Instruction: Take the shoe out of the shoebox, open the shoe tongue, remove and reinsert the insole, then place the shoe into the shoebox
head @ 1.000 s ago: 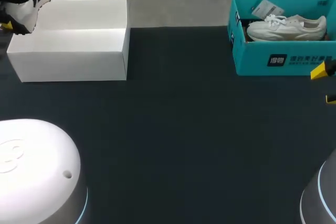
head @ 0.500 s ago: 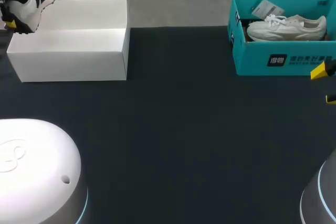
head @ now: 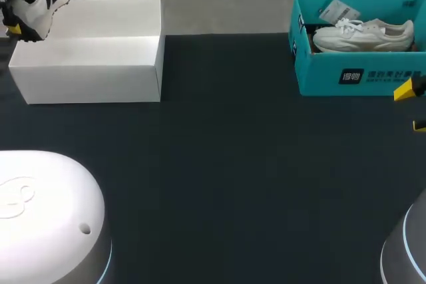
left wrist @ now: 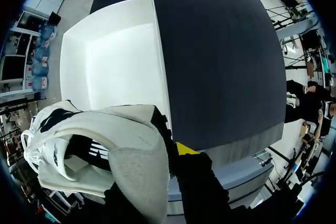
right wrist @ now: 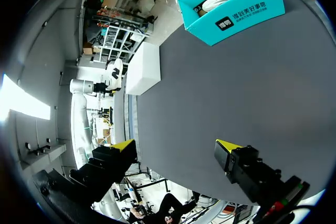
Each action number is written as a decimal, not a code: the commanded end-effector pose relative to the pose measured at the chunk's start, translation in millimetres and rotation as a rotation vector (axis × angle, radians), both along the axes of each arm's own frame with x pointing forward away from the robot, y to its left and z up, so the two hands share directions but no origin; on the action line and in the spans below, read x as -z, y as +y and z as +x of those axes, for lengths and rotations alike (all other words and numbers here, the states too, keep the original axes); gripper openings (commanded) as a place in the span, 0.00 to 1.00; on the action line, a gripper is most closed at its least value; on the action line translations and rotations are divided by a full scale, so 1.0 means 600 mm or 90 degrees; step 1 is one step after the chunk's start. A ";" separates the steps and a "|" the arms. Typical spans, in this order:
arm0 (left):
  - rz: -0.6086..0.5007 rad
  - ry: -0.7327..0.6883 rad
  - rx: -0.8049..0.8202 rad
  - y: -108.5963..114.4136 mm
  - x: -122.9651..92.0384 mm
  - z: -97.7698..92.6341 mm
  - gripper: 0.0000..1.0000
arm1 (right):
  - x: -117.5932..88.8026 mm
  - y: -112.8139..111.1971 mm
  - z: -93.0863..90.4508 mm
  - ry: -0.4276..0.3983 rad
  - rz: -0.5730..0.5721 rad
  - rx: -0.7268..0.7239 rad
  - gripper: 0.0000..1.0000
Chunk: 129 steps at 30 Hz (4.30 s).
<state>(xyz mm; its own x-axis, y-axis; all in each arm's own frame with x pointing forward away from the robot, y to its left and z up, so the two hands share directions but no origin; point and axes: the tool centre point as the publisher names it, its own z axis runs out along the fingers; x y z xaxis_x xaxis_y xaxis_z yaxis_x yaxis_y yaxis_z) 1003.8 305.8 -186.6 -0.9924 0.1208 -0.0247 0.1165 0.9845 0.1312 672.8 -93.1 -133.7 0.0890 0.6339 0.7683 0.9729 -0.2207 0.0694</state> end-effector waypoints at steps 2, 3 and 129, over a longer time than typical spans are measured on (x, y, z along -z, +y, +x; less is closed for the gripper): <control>0.002 -0.043 0.123 0.003 -0.001 0.004 0.00 | 0.001 0.001 -0.001 0.000 -0.001 0.001 1.00; 0.005 -0.067 0.188 0.005 -0.001 0.005 0.00 | 0.001 0.001 -0.001 0.000 -0.001 0.001 1.00; -0.001 0.016 0.932 0.016 0.121 0.190 0.00 | 0.001 0.001 -0.001 0.000 -0.001 0.001 1.00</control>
<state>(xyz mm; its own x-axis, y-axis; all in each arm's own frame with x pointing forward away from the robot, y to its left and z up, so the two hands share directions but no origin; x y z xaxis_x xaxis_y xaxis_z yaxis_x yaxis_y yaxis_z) 1107.1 316.0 -252.1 0.0145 0.9998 -0.0098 0.9924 -0.0132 0.1226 672.8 -93.1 -133.7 0.0890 0.6339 0.7683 0.9729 -0.2207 0.0694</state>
